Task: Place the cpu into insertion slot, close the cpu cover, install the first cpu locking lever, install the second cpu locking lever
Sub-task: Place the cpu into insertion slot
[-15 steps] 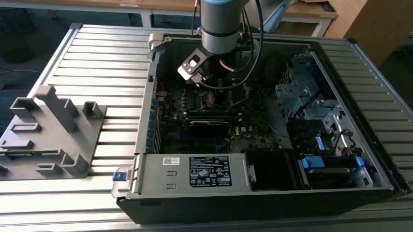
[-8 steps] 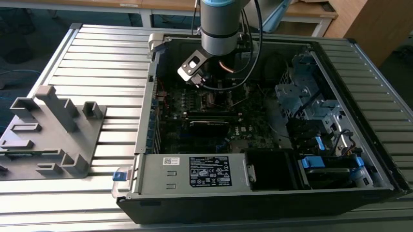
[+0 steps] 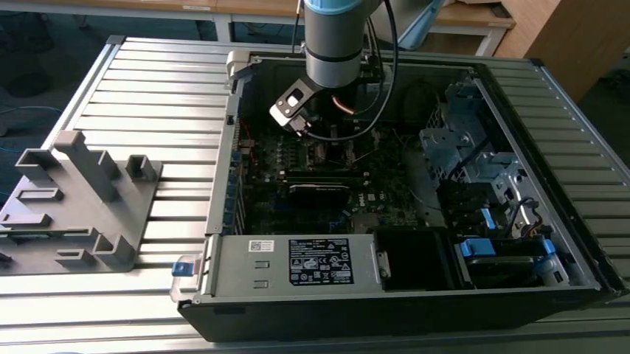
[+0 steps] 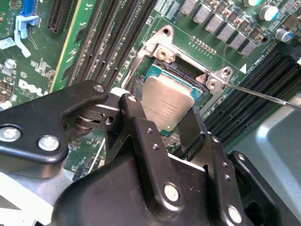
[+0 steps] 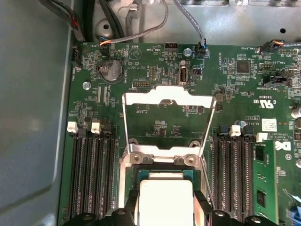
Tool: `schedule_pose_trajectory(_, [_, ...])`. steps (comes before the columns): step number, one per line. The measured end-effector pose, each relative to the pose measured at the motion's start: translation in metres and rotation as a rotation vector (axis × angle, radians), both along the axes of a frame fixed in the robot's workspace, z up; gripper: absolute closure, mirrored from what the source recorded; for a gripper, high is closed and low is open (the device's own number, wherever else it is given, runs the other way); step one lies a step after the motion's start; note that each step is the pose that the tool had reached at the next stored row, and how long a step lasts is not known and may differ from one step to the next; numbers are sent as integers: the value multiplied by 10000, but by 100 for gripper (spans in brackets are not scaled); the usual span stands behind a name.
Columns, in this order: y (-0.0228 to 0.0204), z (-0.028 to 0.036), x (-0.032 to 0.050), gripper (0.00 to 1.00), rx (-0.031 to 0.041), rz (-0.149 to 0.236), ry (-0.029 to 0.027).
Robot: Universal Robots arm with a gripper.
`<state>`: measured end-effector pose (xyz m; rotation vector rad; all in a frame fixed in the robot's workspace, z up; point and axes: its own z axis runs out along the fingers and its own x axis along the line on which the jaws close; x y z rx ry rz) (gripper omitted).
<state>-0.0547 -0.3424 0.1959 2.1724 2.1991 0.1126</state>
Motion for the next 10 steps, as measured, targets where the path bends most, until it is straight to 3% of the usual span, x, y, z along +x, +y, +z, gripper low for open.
schedule_pose_trajectory(10, [17,-1,0,46,1,-2,-1])
